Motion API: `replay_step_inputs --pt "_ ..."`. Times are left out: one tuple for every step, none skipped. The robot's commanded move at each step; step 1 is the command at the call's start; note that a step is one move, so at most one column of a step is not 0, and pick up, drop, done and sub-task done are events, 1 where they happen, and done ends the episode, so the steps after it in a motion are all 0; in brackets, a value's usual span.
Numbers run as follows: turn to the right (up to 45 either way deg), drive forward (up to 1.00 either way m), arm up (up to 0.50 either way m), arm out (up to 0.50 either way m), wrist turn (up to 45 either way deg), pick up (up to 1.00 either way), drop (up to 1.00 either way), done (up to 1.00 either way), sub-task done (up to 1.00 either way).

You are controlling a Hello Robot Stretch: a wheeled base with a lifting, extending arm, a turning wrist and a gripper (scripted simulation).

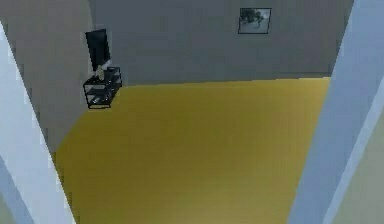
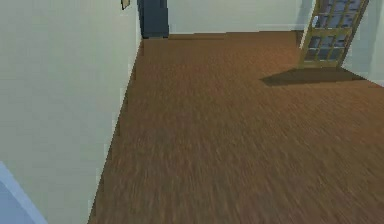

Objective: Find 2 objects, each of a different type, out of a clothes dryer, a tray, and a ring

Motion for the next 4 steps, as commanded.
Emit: replay_step_inputs --pt "3.0 0.0 0.0 0.0 0.0 0.0 0.0 0.0 0.0" --pt "0.0 0.75 0.0 0.0 0.0 0.0 0.0 0.0 0.0" --pt "-12.0 0.0 0.0 0.0 0.0 0.0 0.0 0.0 0.0" --pt "0.0 0.3 0.0 0.0 0.0 0.0 0.0 0.0 0.0"
